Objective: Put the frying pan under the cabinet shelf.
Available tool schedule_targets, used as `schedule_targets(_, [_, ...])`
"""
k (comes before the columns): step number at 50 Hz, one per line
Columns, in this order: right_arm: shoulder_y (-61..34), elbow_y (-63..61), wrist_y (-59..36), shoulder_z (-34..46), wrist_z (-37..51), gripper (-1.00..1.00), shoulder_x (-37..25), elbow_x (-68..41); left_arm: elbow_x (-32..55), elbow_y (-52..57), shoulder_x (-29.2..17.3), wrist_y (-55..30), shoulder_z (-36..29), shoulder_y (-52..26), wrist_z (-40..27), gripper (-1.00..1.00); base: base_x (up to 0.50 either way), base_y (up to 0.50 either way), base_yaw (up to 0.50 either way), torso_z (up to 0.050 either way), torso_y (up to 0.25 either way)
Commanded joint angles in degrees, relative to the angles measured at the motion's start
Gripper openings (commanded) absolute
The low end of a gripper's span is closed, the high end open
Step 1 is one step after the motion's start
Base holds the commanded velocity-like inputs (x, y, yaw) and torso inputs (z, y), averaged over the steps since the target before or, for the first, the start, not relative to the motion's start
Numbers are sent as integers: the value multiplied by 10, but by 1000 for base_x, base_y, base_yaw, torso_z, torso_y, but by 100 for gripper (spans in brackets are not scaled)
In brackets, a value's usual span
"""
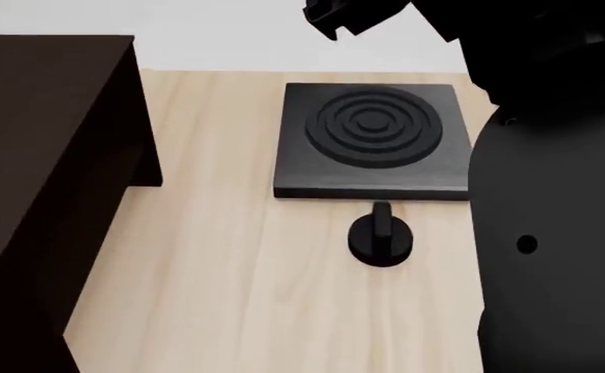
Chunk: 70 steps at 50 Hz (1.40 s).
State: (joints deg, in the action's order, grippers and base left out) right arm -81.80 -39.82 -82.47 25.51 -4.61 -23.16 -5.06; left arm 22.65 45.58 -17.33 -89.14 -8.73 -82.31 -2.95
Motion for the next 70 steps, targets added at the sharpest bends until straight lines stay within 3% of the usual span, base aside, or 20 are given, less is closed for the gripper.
schedule_targets(1, [0, 1, 3, 8, 2, 100, -1, 0, 21, 0, -3, 1, 3, 0, -13, 100, 500, 0, 0, 0, 0])
schedule_targets(59, [51, 6, 7, 1, 14, 100, -10, -5, 98, -20, -20, 25, 4, 2, -74, 100, 500, 0, 0, 0, 1])
schedule_targets(70, [188, -89, -34, -114, 11, 100, -38, -12, 88, -34, -31, 78, -8, 52, -77, 100, 0, 0, 0, 0, 0])
